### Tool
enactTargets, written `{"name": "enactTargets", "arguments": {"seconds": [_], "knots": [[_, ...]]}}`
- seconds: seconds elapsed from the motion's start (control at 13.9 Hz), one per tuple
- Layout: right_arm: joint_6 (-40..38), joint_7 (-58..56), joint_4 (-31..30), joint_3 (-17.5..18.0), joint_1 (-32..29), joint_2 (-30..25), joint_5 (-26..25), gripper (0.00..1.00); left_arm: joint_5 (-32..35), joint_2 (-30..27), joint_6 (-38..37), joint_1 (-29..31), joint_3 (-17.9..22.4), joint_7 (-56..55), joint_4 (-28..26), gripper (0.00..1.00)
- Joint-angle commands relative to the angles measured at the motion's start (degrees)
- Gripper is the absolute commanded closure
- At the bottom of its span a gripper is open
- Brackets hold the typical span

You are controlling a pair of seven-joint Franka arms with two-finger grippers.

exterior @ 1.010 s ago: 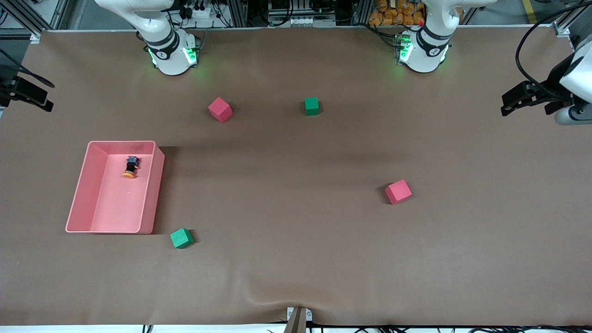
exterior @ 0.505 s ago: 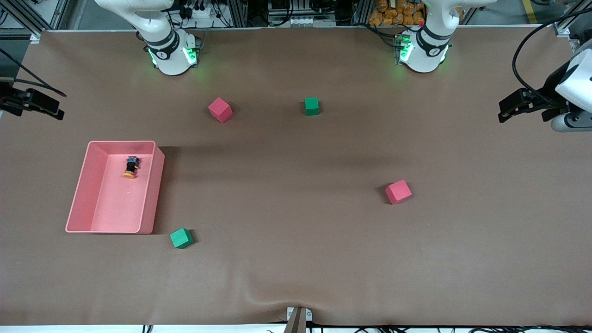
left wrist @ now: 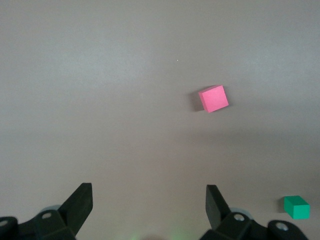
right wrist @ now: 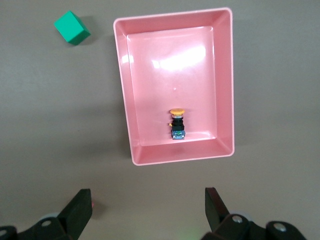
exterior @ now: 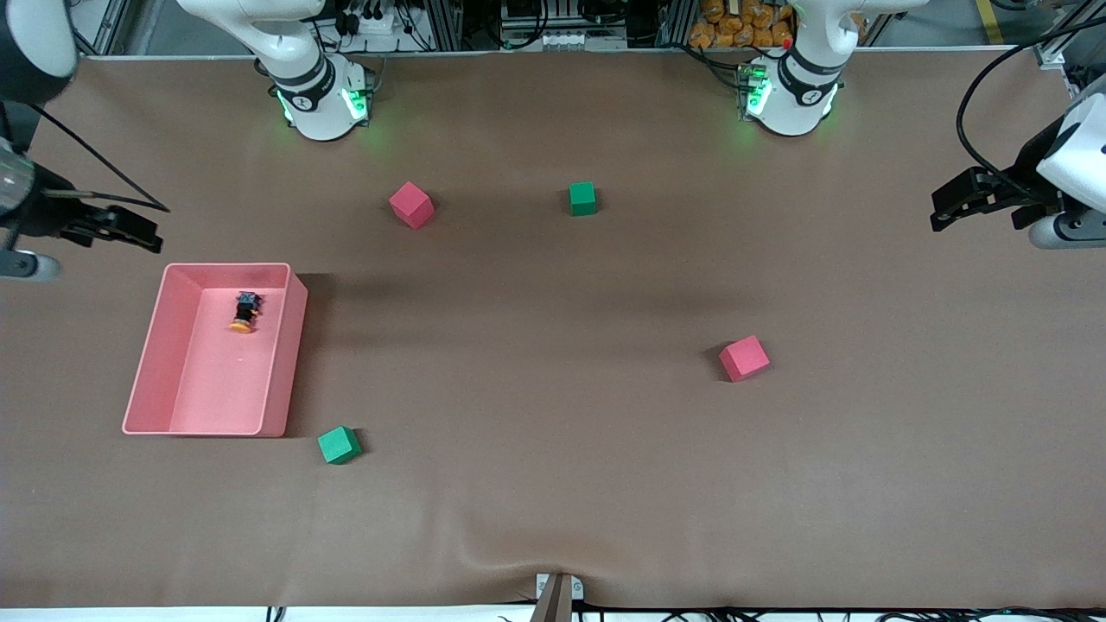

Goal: Place and upright button with both arms
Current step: 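Reach the right gripper into the pink tray above the yellow button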

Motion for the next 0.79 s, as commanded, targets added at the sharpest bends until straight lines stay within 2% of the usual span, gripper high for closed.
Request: {"name": "enactTargets", "arguments": {"seconds": [0.0, 0.5, 0.72], "knots": [[5.74, -0.87, -8.92, -0.18, 0.05, -3.63, 0.42, 0.00, 0.84, 0.67, 0.86, 0.08, -0.19, -0.11, 0.80, 0.00], [23.66, -1.30, -24.56, -0.36, -0.04, -3.10, 0.42, 0.00, 0.75, 1.02, 1.30, -0.18, -0.28, 0.42, 0.79, 0.00], [29.13, -1.48, -27.92, -0.53, -0.74, -1.44, 0.42, 0.00, 0.75, 1.54, 1.21, -0.01, -0.28, 0.51, 0.71, 0.00]]}}
